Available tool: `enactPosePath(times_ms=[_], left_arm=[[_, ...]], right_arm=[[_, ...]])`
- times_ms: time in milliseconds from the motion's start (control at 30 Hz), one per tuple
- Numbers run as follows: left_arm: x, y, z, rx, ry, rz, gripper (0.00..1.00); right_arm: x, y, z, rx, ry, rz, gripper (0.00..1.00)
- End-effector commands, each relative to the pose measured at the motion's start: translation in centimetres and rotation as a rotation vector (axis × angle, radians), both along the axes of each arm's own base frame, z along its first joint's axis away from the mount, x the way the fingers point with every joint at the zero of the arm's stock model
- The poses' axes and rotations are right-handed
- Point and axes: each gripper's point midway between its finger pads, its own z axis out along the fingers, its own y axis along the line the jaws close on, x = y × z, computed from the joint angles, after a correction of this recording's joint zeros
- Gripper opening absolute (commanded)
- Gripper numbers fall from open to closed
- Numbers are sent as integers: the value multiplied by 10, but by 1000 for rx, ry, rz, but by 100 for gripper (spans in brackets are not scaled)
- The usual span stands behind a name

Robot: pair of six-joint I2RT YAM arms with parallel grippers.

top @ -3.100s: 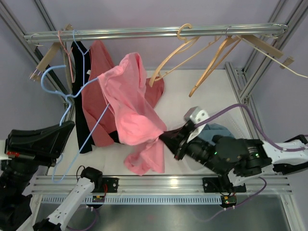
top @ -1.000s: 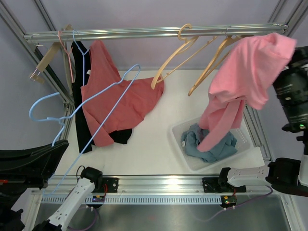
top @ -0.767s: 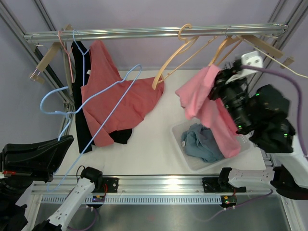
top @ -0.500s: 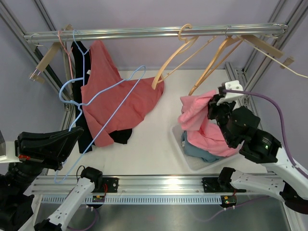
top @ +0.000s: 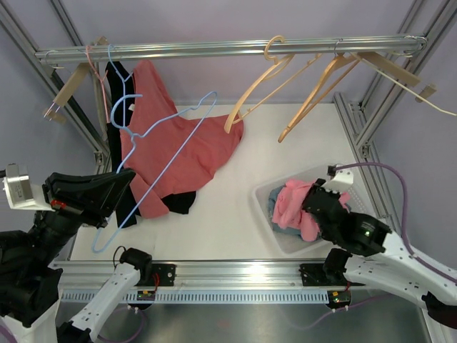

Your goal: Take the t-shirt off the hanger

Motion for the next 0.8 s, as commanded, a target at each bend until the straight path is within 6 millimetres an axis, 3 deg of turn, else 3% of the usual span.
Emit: enactPosePath(times_ms=[0, 100, 133, 167, 200, 267, 300, 367, 400, 467, 500, 567, 600, 667, 767], left_arm=[[27, -1, -1, 15, 1, 56, 0], [39, -3, -11, 33, 25, 69, 0], [44, -4, -14, 42, 35, 76, 0], [46, -5, -16, 47, 40, 77, 0], [51, -6, -19, 53, 47, 80, 0], [62, -6, -29, 70, 72, 103, 0], [66, -6, -33, 73, 81, 114, 0], [82, -4, -50, 87, 126, 151, 0], [86, -4, -55, 89, 139, 164, 0], [96, -2, -64, 93, 166, 191, 0], [97, -2, -66, 95, 168, 195, 0], [102, 0, -68, 102, 174, 215, 0], [107, -1, -69, 110, 183, 218, 0], [112, -4, -70, 117, 193, 211, 0], [126, -12, -70, 128, 217, 197, 0]], right_arm=[[-7, 7, -44, 190, 103, -89, 14], [-15, 6, -67, 236, 148, -103, 22], [-18, 2, -67, 249, 145, -101, 26], [-19, 2, -65, 250, 146, -87, 47], [-22, 4, -56, 247, 145, -46, 61], [-31, -3, -43, 218, 151, -4, 75], [-35, -1, -22, 248, 141, 36, 75], [-44, -7, -4, 230, 120, 102, 76], [-51, -6, 16, 267, 102, 150, 76], [-58, -5, 30, 248, 95, 218, 76], [-64, -1, 45, 273, 89, 267, 74], [-67, 7, 55, 265, 84, 327, 70], [-69, 21, 66, 295, 72, 387, 58], [-64, 35, 67, 277, 49, 433, 35], [-44, 56, 46, 225, 62, 411, 0]])
